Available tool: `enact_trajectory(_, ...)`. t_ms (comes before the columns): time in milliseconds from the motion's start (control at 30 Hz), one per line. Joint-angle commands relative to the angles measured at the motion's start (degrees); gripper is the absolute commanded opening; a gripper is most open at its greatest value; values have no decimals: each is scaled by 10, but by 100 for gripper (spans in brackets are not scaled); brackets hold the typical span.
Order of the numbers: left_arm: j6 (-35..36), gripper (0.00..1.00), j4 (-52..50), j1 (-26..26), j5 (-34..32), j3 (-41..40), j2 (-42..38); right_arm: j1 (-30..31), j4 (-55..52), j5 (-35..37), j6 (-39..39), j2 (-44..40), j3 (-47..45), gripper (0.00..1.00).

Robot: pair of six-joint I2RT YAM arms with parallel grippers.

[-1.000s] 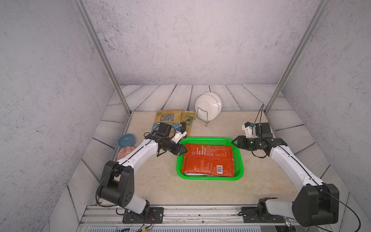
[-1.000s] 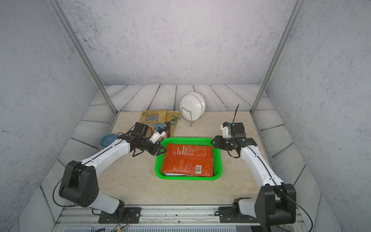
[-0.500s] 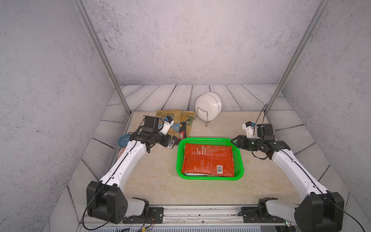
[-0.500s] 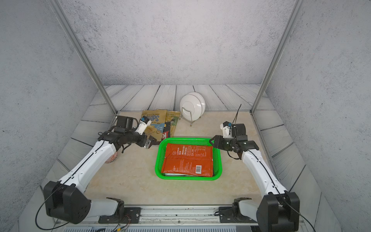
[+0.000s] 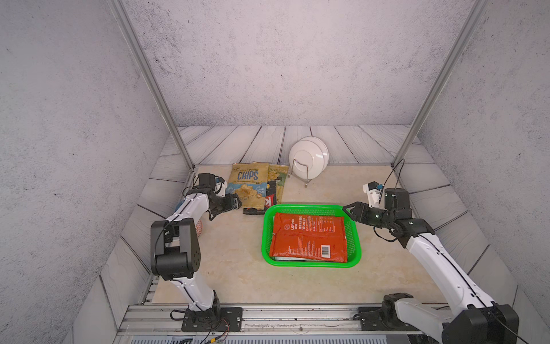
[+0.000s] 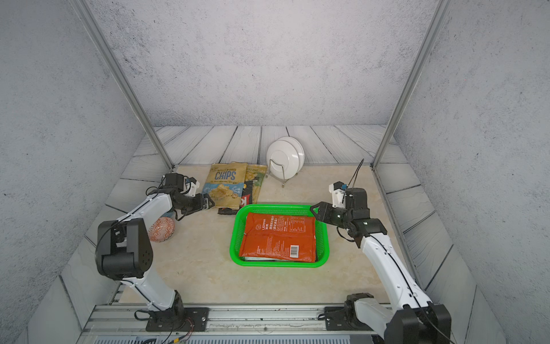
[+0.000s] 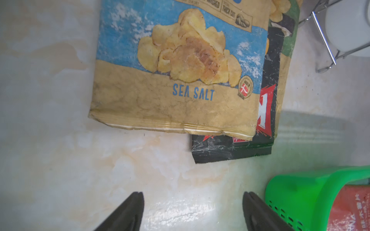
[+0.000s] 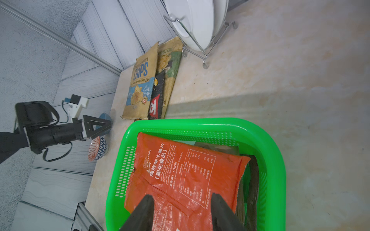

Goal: Put the potato chips into the basket
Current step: Place the potato chip in the basket, then pick up the potato chip from the center of the board.

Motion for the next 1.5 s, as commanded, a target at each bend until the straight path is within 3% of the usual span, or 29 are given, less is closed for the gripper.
enact_trajectory(0, -83, 83, 71, 0, 52, -16, 22, 3, 18, 11, 7, -15, -5, 50)
enact_trajectory(267, -201, 80, 168, -1, 51, -27, 83, 3, 20, 14, 7, -23, -6, 50)
enact_trajectory(633, -272, 78, 215, -2, 9, -21, 134, 3, 18, 15, 5, -29, -4, 50)
enact_trajectory(1000, -337, 76, 255, -5, 13, -1, 180, 3, 8, 19, 2, -36, 7, 50)
enact_trajectory(1167, -350, 65, 269, -6, -3, -6, 179, 3, 5, 19, 2, -38, 9, 50)
enact_trajectory(1333, -364, 67, 268, -6, -42, -19, 168, 3, 4, 22, 4, -41, 12, 50)
enact_trajectory(1467, -369, 56, 263, -8, -54, -13, 171, 3, 3, 23, 4, -39, 13, 50)
